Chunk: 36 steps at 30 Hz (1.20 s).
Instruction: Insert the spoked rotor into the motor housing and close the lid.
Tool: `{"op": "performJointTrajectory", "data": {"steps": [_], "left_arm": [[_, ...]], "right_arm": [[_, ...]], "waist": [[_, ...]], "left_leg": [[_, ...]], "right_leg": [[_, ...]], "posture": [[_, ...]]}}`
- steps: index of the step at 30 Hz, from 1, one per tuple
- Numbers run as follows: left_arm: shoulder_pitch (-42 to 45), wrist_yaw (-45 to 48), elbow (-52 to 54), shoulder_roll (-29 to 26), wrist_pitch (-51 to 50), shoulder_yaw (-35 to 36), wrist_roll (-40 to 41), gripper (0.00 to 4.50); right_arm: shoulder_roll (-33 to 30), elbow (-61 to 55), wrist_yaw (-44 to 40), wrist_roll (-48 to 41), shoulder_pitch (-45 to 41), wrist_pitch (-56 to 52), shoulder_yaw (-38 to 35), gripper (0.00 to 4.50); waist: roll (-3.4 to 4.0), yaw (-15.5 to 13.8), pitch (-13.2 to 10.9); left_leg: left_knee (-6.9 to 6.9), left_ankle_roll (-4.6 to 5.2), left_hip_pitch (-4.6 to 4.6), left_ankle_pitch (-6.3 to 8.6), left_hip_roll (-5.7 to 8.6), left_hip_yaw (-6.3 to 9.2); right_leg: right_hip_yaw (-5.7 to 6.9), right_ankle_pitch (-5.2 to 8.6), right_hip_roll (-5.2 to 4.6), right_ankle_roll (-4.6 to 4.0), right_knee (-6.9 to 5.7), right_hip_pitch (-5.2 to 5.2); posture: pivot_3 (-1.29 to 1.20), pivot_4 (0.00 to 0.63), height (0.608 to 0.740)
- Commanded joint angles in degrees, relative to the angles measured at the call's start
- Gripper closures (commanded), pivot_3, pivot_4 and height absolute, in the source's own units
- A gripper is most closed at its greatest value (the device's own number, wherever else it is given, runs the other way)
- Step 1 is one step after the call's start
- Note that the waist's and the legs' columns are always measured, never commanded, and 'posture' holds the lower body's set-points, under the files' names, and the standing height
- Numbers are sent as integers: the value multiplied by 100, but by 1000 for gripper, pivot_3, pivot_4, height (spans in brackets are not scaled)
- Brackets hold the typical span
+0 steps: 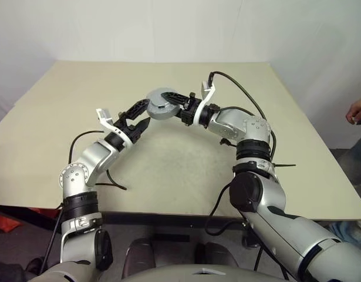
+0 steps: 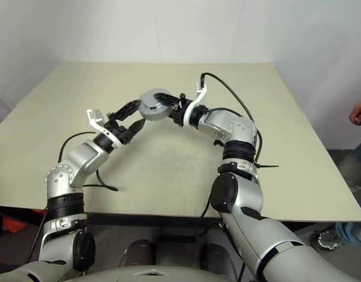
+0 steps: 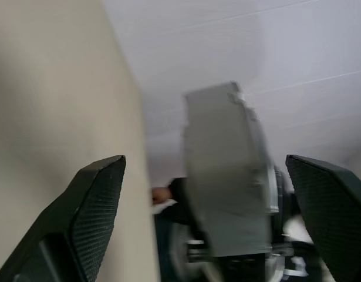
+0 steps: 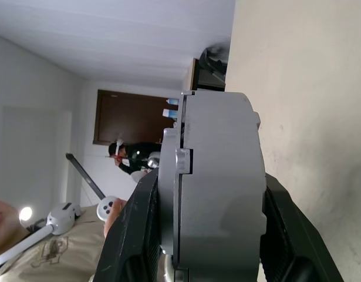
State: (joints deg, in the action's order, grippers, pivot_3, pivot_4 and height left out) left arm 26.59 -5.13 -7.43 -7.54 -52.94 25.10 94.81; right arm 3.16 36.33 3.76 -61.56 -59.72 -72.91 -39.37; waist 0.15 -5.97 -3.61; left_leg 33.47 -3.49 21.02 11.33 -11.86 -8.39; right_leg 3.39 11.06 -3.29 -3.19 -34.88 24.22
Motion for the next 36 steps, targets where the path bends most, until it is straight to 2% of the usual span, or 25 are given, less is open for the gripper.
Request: {"op": "performJointTrajectory", "data": {"steps": [1, 5, 20, 23, 28, 29, 36], "left_arm": [[157, 29, 111, 39, -57, 34, 676, 43], [167, -43, 9, 3, -57, -50, 937, 43], [722, 479, -877, 81, -90, -227, 511, 43], [729, 517, -889, 58, -100, -202, 479, 621], [704, 528, -837, 41, -126, -154, 484, 2223], [695, 526, -815, 39, -129, -149, 489, 2427], [617, 537, -708, 30, -84, -123, 428, 2427]], "right_arm": [[-22, -330, -192, -318, -137, 55, 12, 2386], [-38, -329, -217, -315, -134, 74, 46, 2386], [-57, -457, -219, -342, -63, 149, 151, 2386], [-84, -444, -215, -320, -53, 185, 156, 2386], [-104, -399, -224, -307, -48, 252, 193, 2386], [-107, -393, -227, -314, -48, 264, 204, 2386], [-119, -315, -268, -297, -57, 351, 282, 2386]], "waist": [[0, -4, 0], [0, -6, 0], [-1, -7, 0], [0, -6, 0], [-1, -4, 0], [-1, -6, 0], [0, -8, 0]], "left_leg": [[0, 0, 0, 0, 0, 0], [4, -1, 0, -1, -1, 0], [69, -1, 3, 0, -2, 2], [71, -2, 2, 0, -3, 2], [73, -2, 3, 0, -3, 2], [73, -2, 3, 0, -2, 2], [73, -2, 3, 0, -2, 3]], "right_leg": [[-1, 0, 0, 0, -1, 0], [-3, 0, 1, 0, -7, 0], [-12, 0, -2, 11, -59, 0], [-14, 5, -2, 19, -68, 0], [-15, 4, -2, 17, -69, 0], [-15, 2, -2, 15, -69, 0], [-15, -2, -2, 7, -69, 0]], "posture": [[0, 0, 740], [0, 0, 740], [0, 0, 740], [0, 0, 740], [0, 0, 740], [0, 0, 740], [0, 0, 740]]}}
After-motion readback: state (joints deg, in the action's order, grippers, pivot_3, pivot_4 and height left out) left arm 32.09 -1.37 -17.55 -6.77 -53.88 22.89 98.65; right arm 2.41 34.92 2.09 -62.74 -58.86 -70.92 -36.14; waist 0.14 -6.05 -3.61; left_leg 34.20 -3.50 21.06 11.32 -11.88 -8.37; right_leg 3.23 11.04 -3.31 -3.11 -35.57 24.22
